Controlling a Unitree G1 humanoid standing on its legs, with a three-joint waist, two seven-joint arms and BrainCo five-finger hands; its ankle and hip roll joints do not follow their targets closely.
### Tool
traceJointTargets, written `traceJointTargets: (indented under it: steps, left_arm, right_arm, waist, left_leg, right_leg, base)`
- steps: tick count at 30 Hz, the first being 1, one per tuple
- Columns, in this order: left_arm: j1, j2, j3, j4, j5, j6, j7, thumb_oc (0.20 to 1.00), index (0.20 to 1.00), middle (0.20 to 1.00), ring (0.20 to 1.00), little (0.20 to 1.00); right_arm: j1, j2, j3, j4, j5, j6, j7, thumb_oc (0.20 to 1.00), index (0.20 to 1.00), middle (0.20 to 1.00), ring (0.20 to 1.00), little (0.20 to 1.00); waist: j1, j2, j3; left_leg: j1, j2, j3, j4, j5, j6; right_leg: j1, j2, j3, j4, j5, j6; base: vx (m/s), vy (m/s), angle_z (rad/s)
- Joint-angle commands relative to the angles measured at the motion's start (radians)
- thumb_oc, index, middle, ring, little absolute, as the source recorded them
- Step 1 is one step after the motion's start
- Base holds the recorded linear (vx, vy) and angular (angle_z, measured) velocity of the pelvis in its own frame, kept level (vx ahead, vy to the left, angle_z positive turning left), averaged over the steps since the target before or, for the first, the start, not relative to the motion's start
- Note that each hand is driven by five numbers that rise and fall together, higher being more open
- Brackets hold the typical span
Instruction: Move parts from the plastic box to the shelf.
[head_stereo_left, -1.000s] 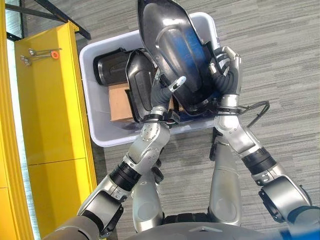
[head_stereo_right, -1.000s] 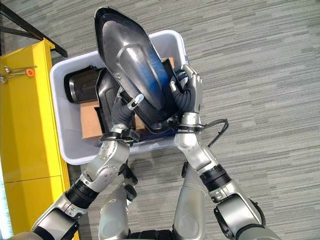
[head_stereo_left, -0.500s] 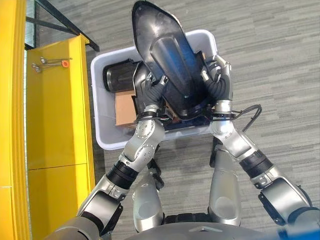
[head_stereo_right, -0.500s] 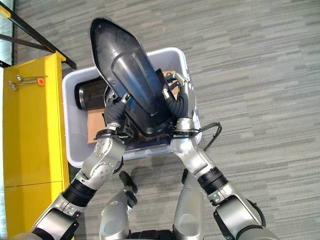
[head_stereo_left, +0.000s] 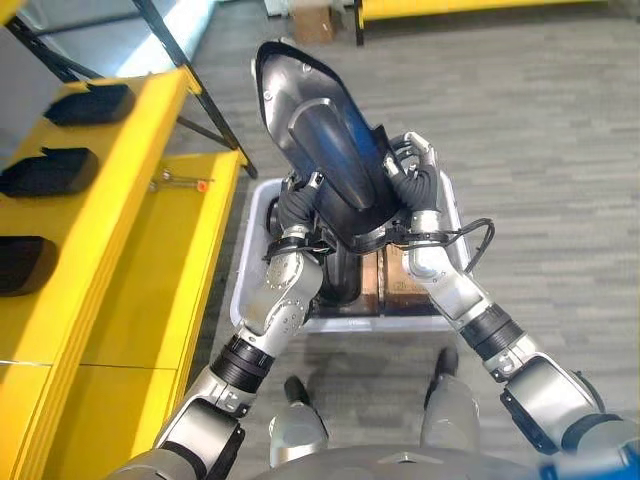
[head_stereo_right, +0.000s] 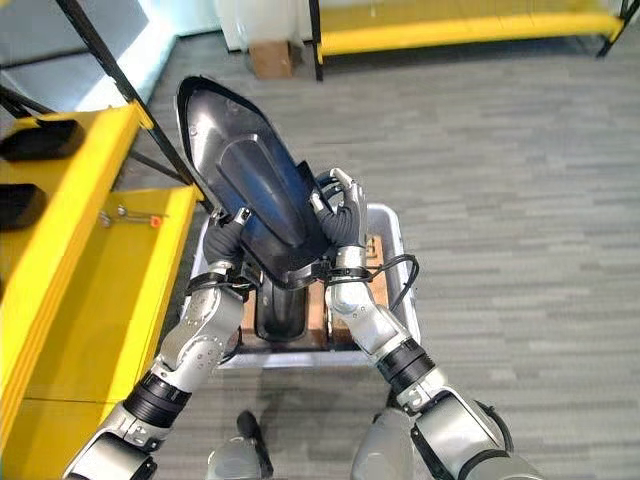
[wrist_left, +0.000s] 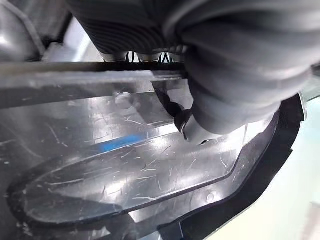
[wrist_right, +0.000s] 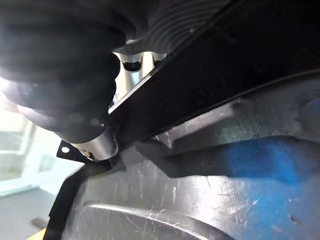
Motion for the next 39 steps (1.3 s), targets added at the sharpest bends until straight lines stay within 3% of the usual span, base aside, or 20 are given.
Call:
traceJointTargets:
  steps: [1,5,11,12,13,17,19,21,23,25,26,27,29,32,33,35,37,39]
  left_arm:
    - [-0.039,-0.023,-0.016,-0.15,0.086,-0.044,-0.026,0.2,0.2,0.2,0.2,0.2]
    - [0.011,-0.005,0.021,-0.146,0.102,-0.02,-0.016,0.2,0.2,0.2,0.2,0.2]
    - [0.046,0.014,0.043,-0.141,0.106,0.003,-0.052,0.2,0.2,0.2,0.2,0.2]
    - [0.053,0.023,0.049,-0.135,0.112,0.008,-0.069,0.2,0.2,0.2,0.2,0.2]
    - [0.052,0.034,0.043,-0.114,0.114,0.025,-0.123,0.2,0.2,0.2,0.2,0.2]
    - [0.036,0.03,0.01,-0.074,0.106,0.02,-0.191,0.2,0.2,0.2,0.2,0.2]
    - [0.025,0.022,0.01,-0.038,0.116,-0.002,-0.201,0.2,0.2,0.2,0.2,0.2]
    - [0.027,0.023,0.019,-0.029,0.111,-0.007,-0.197,0.2,0.2,0.2,0.2,0.2]
    - [0.038,0.022,0.037,-0.023,0.095,0.002,-0.211,0.2,0.2,0.2,0.2,0.2]
    - [0.041,0.02,0.041,-0.017,0.079,0.032,-0.244,0.2,0.2,0.2,0.2,0.2]
    - [0.042,0.02,0.041,-0.015,0.081,0.032,-0.237,0.2,0.2,0.2,0.2,0.2]
    - [0.038,0.015,0.03,-0.007,0.083,0.037,-0.264,0.2,0.2,0.2,0.2,0.2]
    - [0.033,0.013,0.016,-0.007,0.083,0.031,-0.253,0.2,0.2,0.2,0.2,0.2]
    - [0.021,0.009,0.002,-0.002,0.084,0.012,-0.245,0.2,0.2,0.2,0.2,0.2]
    - [0.014,0.007,-0.004,0.0,0.081,0.006,-0.249,0.2,0.2,0.2,0.2,0.2]
    - [-0.004,0.0,-0.015,0.003,0.086,0.009,-0.255,0.2,0.2,0.2,0.2,0.2]
    - [-0.028,-0.003,-0.027,0.011,0.086,0.022,-0.255,0.2,0.2,0.2,0.2,0.2]
    - [-0.048,-0.01,-0.033,0.022,0.092,0.041,-0.248,0.2,0.2,0.2,0.2,0.2]
  right_arm:
    - [-0.059,0.062,0.019,0.003,0.067,0.009,0.071,0.2,0.2,0.2,0.2,0.2]
    - [-0.018,0.088,0.056,-0.018,0.105,0.051,0.128,0.2,0.2,0.2,0.2,0.2]
    - [0.011,0.102,0.082,-0.011,0.121,0.064,0.151,0.2,0.2,0.2,0.2,0.2]
    - [0.026,0.102,0.087,-0.012,0.136,0.065,0.162,0.2,0.2,0.2,0.2,0.2]
    - [0.051,0.093,0.094,-0.007,0.163,0.067,0.151,0.2,0.2,0.2,0.2,0.2]
    - [0.063,0.065,0.087,0.004,0.183,0.077,0.112,0.2,0.2,0.2,0.2,0.2]
    - [0.05,0.048,0.071,0.048,0.207,0.056,0.155,0.2,0.2,0.2,0.2,0.2]
    - [0.039,0.042,0.068,0.058,0.215,0.059,0.181,0.2,0.2,0.2,0.2,0.2]
    - [0.031,0.04,0.072,0.057,0.231,0.086,0.182,0.2,0.2,0.2,0.2,0.2]
    - [0.048,0.038,0.069,0.038,0.232,0.106,0.151,0.2,0.2,0.2,0.2,0.2]
    - [0.053,0.037,0.068,0.032,0.231,0.11,0.159,0.2,0.2,0.2,0.2,0.2]
    - [0.071,0.036,0.07,0.017,0.226,0.118,0.129,0.2,0.2,0.2,0.2,0.2]
    - [0.078,0.034,0.078,0.018,0.208,0.11,0.141,0.2,0.2,0.2,0.2,0.2]
    - [0.066,0.037,0.086,0.034,0.198,0.106,0.146,0.2,0.2,0.2,0.2,0.2]
    - [0.05,0.037,0.089,0.049,0.201,0.104,0.14,0.2,0.2,0.2,0.2,0.2]
    - [0.023,0.038,0.086,0.078,0.207,0.105,0.14,0.2,0.2,0.2,0.2,0.2]
    - [0.004,0.039,0.089,0.108,0.232,0.096,0.136,0.2,0.2,0.2,0.2,0.2]
    - [0.001,0.041,0.082,0.126,0.253,0.094,0.144,0.2,0.2,0.2,0.2,0.2]
  waist:
    - [0.015,-0.02,0.02]
    - [0.04,-0.015,-0.018]
    - [0.06,-0.013,-0.03]
    - [0.064,-0.013,-0.032]
    - [0.062,-0.019,-0.033]
    - [0.04,-0.034,-0.035]
    - [0.056,-0.047,-0.037]
    - [0.066,-0.05,-0.034]
    - [0.077,-0.054,-0.025]
    - [0.061,-0.056,-0.019]
    - [0.056,-0.057,-0.018]
    - [0.039,-0.059,-0.015]
    - [0.025,-0.063,-0.017]
    - [0.011,-0.072,-0.019]
    - [0.0,-0.08,-0.021]
    - [-0.01,-0.083,-0.038]
    - [-0.01,-0.071,-0.045]
    - [-0.013,-0.055,-0.052]
  left_leg:
    - [0.0,-0.017,-0.061,0.002,-0.04,0.019]
    - [0.026,-0.029,-0.092,-0.032,-0.028,0.022]
    - [0.037,-0.049,-0.134,-0.055,-0.023,0.03]
    - [0.039,-0.059,-0.162,-0.065,-0.023,0.035]
    - [0.034,-0.088,-0.257,-0.084,-0.022,0.051]
    - [-0.01,-0.141,-0.409,-0.095,-0.004,0.062]
    - [-0.073,-0.169,-0.486,-0.061,0.01,0.053]
    - [-0.093,-0.173,-0.504,-0.051,0.02,0.051]
    - [-0.12,-0.156,-0.484,-0.038,0.037,0.042]
    - [-0.122,-0.116,-0.368,-0.033,0.043,0.035]
    - [-0.12,-0.109,-0.345,-0.033,0.044,0.033]
    - [-0.111,-0.075,-0.254,-0.024,0.053,0.025]
    - [-0.095,-0.043,-0.207,0.007,0.037,0.023]
    - [-0.059,-0.027,-0.166,0.05,0.006,0.024]
    - [-0.015,-0.023,-0.127,0.071,-0.034,0.03]
    - [0.023,-0.018,-0.125,0.136,-0.039,0.027]
    - [0.018,-0.037,-0.139,0.113,-0.052,0.03]
    - [0.043,-0.052,-0.107,0.046,-0.086,0.037]
  right_leg:
    - [0.135,0.074,-0.053,0.019,-0.187,-0.08]
    - [0.192,0.071,-0.08,-0.003,-0.19,-0.075]
    - [0.229,0.077,-0.08,-0.012,-0.199,-0.072]
    - [0.238,0.083,-0.066,-0.005,-0.209,-0.071]
    - [0.25,0.134,0.011,0.008,-0.236,-0.086]
    - [0.255,0.253,0.176,-0.017,-0.247,-0.121]
    - [0.262,0.284,0.196,-0.009,-0.259,-0.138]
    - [0.261,0.29,0.195,-0.008,-0.259,-0.143]
    - [0.263,0.293,0.174,-0.013,-0.257,-0.146]
    - [0.272,0.28,0.112,-0.021,-0.254,-0.142]
    - [0.276,0.277,0.098,-0.022,-0.255,-0.141]
    - [0.279,0.261,0.051,-0.028,-0.251,-0.135]
    - [0.265,0.238,0.012,-0.022,-0.243,-0.133]
    - [0.245,0.206,-0.017,-0.004,-0.24,-0.131]
    - [0.233,0.185,-0.041,0.017,-0.248,-0.131]
    - [0.201,0.166,-0.059,0.053,-0.256,-0.145]
    - [0.183,0.167,-0.047,0.066,-0.258,-0.141]
    - [0.189,0.151,-0.063,0.081,-0.269,-0.126]
  base:
    - [0.06,0.115,0.19]
    - [0.04,0.101,0.2]
    - [-0.01,0.044,0.27]
    - [-0.03,-0.02,0.61]
    - [-0.03,-0.045,0.74]
    - [-0.02,-0.069,1.88]
    - [-0.01,-0.101,1.45]
    - [-0.02,-0.077,1.11]
    - [-0.06,-0.068,0.71]
    - [-0.07,-0.041,0.44]
    - [-0.11,-0.012,0.65]
    - [-0.1,0.005,1.19]
    - [-0.17,0.108,1.82]
    - [-0.16,0.21,0.72]
    - [-0.23,0.44,0.92]
    - [-0.17,0.426,0.75]
    - [-0.05,0.419,0.56]
    - [0.03,0.462,0.67]
